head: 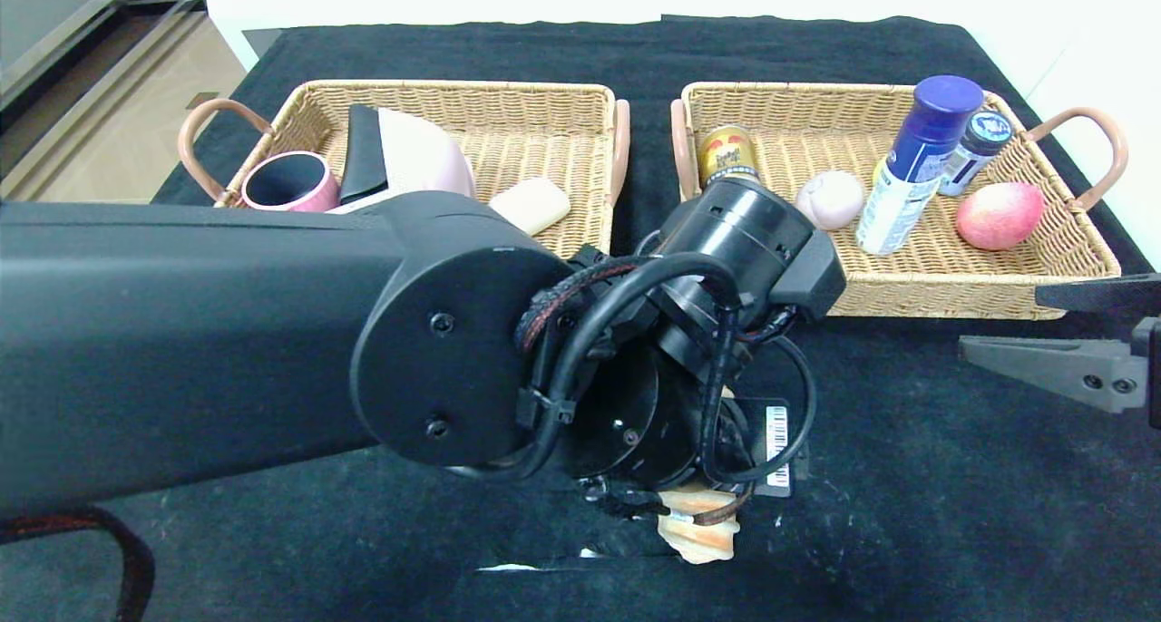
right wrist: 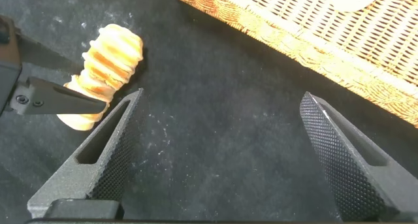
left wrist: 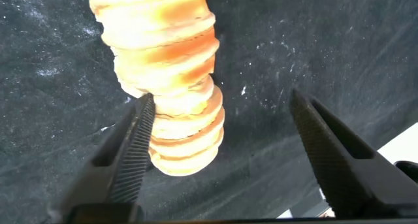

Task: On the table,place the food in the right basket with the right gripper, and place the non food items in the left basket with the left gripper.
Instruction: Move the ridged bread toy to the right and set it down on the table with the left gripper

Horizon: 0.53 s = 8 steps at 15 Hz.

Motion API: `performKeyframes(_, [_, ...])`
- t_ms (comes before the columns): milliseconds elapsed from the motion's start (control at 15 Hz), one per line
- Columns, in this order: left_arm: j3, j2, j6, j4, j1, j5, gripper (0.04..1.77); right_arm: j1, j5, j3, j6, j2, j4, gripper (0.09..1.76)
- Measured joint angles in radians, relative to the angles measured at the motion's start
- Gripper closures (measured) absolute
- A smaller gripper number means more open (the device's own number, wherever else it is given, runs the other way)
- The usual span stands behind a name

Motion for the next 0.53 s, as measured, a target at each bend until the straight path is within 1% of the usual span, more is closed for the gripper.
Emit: performKeyframes(533, [-0.002,-0.011,0.007,0.005,-0.001,0.004,0.16,0.001,0.000,0.000,0.000,-0.001,0.000,0.14])
